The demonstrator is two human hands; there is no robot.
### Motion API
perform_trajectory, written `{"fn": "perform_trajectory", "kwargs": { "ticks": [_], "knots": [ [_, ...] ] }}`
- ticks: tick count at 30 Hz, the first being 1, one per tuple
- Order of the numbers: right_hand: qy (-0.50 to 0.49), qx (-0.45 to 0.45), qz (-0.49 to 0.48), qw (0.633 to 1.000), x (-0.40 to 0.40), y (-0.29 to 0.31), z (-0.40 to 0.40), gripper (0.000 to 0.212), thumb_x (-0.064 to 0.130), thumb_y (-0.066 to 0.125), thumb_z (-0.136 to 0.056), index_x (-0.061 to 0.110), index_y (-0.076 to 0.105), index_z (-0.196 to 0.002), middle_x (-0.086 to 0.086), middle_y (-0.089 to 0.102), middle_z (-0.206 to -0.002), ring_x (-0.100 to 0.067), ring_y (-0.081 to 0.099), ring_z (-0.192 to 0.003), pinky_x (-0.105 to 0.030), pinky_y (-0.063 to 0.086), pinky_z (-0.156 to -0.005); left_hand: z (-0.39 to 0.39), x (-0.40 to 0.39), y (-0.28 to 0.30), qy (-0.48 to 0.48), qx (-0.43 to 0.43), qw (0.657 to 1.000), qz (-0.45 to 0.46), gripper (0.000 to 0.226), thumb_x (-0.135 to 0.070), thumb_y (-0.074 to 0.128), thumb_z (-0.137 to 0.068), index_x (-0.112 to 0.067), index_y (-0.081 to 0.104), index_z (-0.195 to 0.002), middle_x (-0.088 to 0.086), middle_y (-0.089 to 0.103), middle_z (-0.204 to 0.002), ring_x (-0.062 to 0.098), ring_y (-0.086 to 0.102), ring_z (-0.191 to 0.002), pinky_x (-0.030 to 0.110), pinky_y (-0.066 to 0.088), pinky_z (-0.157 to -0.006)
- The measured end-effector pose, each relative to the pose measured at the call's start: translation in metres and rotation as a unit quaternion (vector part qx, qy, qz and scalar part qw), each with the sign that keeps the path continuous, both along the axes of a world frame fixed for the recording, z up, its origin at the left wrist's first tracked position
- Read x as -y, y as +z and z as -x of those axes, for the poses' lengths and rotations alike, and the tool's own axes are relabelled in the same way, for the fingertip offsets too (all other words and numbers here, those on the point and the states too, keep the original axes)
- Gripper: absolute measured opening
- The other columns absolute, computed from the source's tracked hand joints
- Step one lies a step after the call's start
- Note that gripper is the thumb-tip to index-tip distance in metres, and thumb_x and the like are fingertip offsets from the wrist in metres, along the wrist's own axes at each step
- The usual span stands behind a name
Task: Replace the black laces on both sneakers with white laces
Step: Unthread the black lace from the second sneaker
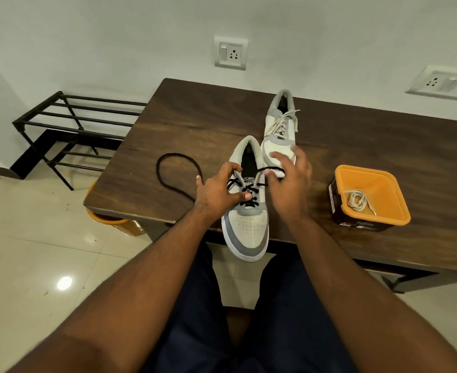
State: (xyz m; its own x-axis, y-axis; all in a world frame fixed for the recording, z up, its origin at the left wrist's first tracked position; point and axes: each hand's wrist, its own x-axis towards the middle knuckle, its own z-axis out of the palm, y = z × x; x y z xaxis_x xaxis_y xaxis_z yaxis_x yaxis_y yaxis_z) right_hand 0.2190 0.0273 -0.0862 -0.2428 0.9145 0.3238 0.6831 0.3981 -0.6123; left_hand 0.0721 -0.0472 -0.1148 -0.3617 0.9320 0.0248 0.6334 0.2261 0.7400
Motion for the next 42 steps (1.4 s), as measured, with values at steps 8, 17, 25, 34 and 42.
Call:
{"fn": "perform_trajectory", "kwargs": {
  "ticks": [8,17,25,34,42],
  "knots": [
    [0.016,-0.022,0.03,0.999,-0.026,0.004,0.01,0.007,0.023,0.066,-0.087,0.026,0.071,-0.084,0.003,0.051,-0.13,-0.017,0.045,-0.125,-0.034,0.037,-0.104,0.001,0.001,0.006,0.024,-0.03,0.999,0.007,0.052,-0.054,0.077,-0.07,-0.045,0.045,-0.111,-0.023,0.058,-0.108,0.007,0.051,-0.114,0.059,0.014,-0.109],
    [-0.043,0.015,0.015,0.999,-0.023,0.021,-0.009,0.057,0.027,0.07,-0.086,0.032,0.048,-0.138,-0.002,0.021,-0.157,-0.026,0.02,-0.144,-0.042,0.023,-0.112,-0.002,0.001,0.004,0.04,-0.035,0.998,0.018,0.053,-0.057,0.075,-0.071,-0.05,0.039,-0.108,-0.018,0.058,-0.096,0.013,0.054,-0.105,0.044,0.025,-0.091],
    [0.162,0.144,0.007,0.976,0.002,-0.01,0.004,0.026,0.017,0.061,-0.089,0.028,0.071,-0.11,0.0,0.041,-0.147,-0.023,0.027,-0.141,-0.05,0.027,-0.112,-0.003,0.007,0.01,0.028,-0.046,0.998,0.017,0.051,-0.058,0.069,-0.076,-0.046,0.04,-0.115,-0.02,0.051,-0.083,0.014,0.054,-0.104,0.038,0.021,-0.082],
    [0.16,-0.028,0.135,0.977,-0.008,-0.004,-0.006,0.017,0.009,0.06,-0.091,0.016,0.073,-0.098,0.005,0.07,-0.086,-0.009,0.064,-0.078,-0.027,0.053,-0.076,-0.021,-0.007,0.035,-0.019,-0.24,0.969,0.057,0.025,-0.036,0.06,-0.088,-0.036,0.061,-0.113,-0.007,0.024,-0.158,0.025,0.029,-0.136,0.048,0.023,-0.101],
    [0.137,-0.11,0.218,0.96,-0.01,-0.01,-0.006,0.013,0.004,0.068,-0.084,0.017,0.069,-0.081,0.018,0.061,-0.054,0.008,0.054,-0.051,-0.007,0.041,-0.053,-0.032,0.013,0.008,0.2,0.061,0.975,-0.077,0.009,-0.025,0.069,-0.086,-0.026,0.073,-0.095,-0.012,0.036,-0.153,0.019,0.032,-0.134,0.038,0.019,-0.096]
  ]
}}
